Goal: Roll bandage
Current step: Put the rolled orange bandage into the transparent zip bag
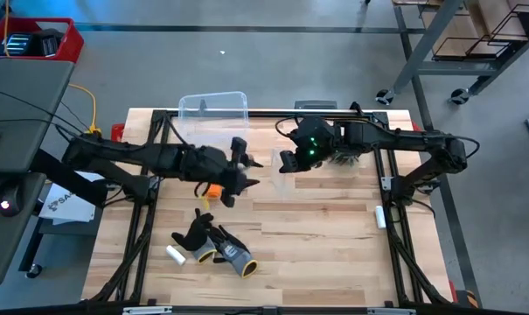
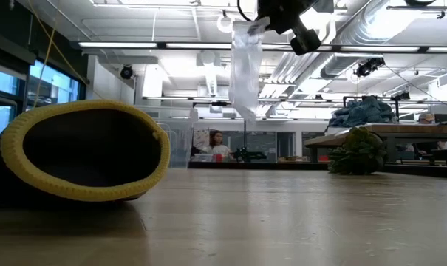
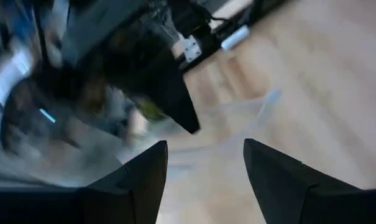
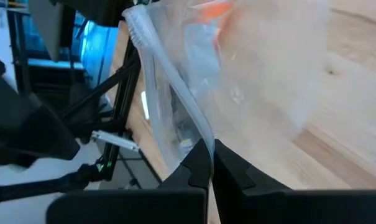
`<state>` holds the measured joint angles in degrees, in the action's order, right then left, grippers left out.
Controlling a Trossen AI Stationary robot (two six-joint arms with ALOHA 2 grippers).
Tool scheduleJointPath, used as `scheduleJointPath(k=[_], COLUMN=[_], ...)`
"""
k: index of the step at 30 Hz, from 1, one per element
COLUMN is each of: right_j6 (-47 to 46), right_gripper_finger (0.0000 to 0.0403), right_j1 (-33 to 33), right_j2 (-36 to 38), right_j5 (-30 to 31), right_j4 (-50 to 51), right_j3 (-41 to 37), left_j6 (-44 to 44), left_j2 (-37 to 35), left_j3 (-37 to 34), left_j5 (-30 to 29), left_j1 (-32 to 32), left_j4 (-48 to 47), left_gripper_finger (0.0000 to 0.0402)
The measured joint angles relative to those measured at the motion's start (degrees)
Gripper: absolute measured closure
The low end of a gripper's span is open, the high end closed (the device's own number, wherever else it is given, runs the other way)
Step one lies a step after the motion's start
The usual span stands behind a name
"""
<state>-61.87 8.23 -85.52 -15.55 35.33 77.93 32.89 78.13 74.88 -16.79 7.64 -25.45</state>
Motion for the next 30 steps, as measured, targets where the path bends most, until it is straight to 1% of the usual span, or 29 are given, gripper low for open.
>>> scheduleJointPath(k=[2,4,6,9,12,14,16,18,20,30], right_j6=[0.2,-0.1,-0.9,-1.2,-1.8,-2.0,-1.6,-1.2,-1.2,-1.3], right_gripper_finger=[0.0403,0.0403,0.0403,0.0403,0.0403,0.0403,0.0403,0.0403,0.0403,0.0403], right_j1=[0.7,0.9,1.0,0.7,0.3,0.2,0.3,0.3,0.6,0.8], right_j2=[0.0,-0.3,-1.0,-2.8,-4.4,-4.4,-4.0,-3.7,-3.7,-4.0], right_j5=[-1.6,-1.9,-2.6,-6.5,-8.8,-9.1,-9.2,-10.1,-11.2,-11.6], right_j4=[-0.6,-1.6,-2.8,-6.3,-7.2,-7.3,-7.4,-7.1,-7.0,-6.7], right_j3=[0.0,0.0,0.0,0.0,0.0,0.0,0.0,0.0,0.0,0.0], left_j6=[9.3,13.5,14.6,18.8,23.0,23.4,23.1,23.1,23.6,26.1], left_j2=[0.7,1.6,2.8,4.5,6.0,6.6,6.7,6.6,6.5,6.5], left_j3=[0.6,0.7,0.7,0.7,0.7,0.7,0.7,0.7,0.7,0.7], left_j5=[-1.8,-1.8,-1.7,-2.3,-6.4,-9.3,-10.9,-10.6,-9.2,-2.3], left_j1=[1.5,2.2,2.5,2.6,2.6,2.6,2.6,2.7,2.7,2.6], left_j4=[0.1,0.4,0.3,0.6,2.3,2.1,-0.1,-2.4,-4.0,-4.5], left_gripper_finger=[0.0192,0.0192,0.0192,0.0192,0.0192,0.0192,0.0192,0.0192,0.0192,0.0193])
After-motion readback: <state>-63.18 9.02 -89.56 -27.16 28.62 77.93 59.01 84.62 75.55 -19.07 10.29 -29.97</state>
